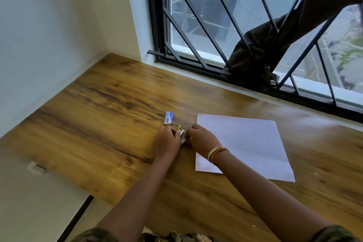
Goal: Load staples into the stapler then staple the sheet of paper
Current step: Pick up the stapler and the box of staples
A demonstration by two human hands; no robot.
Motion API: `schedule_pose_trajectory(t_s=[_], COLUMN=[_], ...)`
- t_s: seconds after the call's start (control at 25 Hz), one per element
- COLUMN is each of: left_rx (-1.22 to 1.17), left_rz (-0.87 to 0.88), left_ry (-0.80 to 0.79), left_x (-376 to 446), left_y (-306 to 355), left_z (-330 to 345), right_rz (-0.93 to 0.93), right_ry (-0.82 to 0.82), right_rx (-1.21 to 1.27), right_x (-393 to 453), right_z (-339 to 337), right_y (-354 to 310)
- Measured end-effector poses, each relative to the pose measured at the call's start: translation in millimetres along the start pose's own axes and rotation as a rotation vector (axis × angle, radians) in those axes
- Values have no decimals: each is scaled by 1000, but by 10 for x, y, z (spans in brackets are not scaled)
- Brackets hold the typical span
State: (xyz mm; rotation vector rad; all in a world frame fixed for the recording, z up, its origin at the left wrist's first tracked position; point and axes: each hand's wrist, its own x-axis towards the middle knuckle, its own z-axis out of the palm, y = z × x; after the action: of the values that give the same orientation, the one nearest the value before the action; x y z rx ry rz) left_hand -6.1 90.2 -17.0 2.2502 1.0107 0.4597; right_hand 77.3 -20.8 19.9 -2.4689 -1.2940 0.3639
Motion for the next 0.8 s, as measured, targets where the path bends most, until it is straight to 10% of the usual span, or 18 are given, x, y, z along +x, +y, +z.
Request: schedule_pose_trajectory(t_s=[0.2,0.48,0.8], left_rx=[-190,-1013,-1230], left_rz=[-58,-575,-511], left_ry=[-76,-205,-337], left_x=[75,232,163], left_y=[134,305,238], left_z=[-11,118,80], right_rz=[-158,-169,-227], right_ry=[138,336,350], right_rx=[42,248,260], right_x=[-82,-279,-624], right_z=[-164,-333,19], right_y=[78,64,15])
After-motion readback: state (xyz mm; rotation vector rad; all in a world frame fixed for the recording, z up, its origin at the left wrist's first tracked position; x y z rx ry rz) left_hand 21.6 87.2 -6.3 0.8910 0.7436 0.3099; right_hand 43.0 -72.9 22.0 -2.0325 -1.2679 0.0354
